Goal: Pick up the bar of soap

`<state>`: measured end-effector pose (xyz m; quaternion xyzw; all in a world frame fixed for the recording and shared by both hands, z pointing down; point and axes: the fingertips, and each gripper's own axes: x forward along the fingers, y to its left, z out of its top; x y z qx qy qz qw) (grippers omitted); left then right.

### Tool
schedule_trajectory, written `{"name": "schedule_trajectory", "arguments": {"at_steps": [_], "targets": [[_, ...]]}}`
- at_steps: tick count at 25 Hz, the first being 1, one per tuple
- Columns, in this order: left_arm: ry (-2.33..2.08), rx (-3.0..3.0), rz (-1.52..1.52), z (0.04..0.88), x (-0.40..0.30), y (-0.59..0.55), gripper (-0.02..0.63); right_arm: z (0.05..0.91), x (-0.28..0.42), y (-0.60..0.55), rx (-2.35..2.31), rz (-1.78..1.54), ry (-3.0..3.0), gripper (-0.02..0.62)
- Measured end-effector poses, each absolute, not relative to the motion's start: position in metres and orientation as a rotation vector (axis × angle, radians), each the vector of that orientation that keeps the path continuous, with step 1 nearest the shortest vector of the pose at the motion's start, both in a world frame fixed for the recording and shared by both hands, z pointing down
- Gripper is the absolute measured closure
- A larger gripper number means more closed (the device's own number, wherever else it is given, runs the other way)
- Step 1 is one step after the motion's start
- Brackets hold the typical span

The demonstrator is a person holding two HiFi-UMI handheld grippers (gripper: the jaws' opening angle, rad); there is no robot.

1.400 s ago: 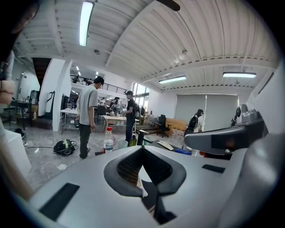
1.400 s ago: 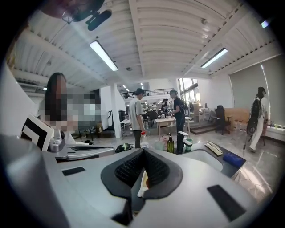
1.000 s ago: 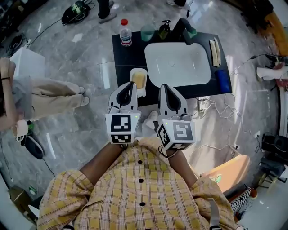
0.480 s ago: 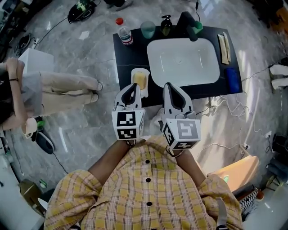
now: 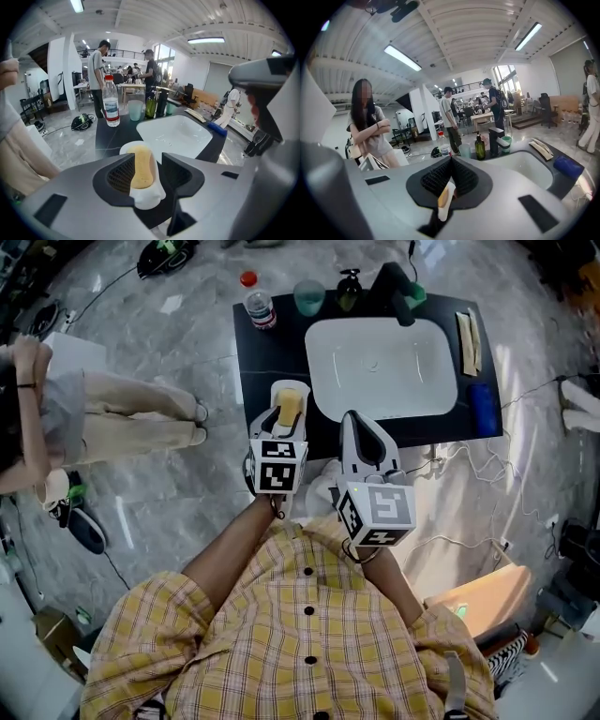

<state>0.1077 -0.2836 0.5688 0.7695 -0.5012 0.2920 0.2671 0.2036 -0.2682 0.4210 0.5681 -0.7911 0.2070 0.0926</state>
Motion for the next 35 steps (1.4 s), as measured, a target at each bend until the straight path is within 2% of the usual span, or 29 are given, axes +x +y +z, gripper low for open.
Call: {"name": "schedule_trajectory", "arguments": {"at_steps": [4, 15, 35], "targets": [[-1.333, 1.983, 0.872, 0.604, 0.104, -0.291, 0.408, 0.428, 0.207, -0.272, 1.701, 0.650, -2.334, 0.577], [-1.301, 1.890, 0.936, 0.634, 0.107, -0.309, 0.399, 0.439, 0.206, -0.281, 1.713, 0.713, -2.331, 0.577], [-1.385, 1.864, 0.922, 0.618, 0.103, -0.305, 0.407, 0.443, 0.214, -0.278, 1.715, 0.724, -2.325, 0.577]]}}
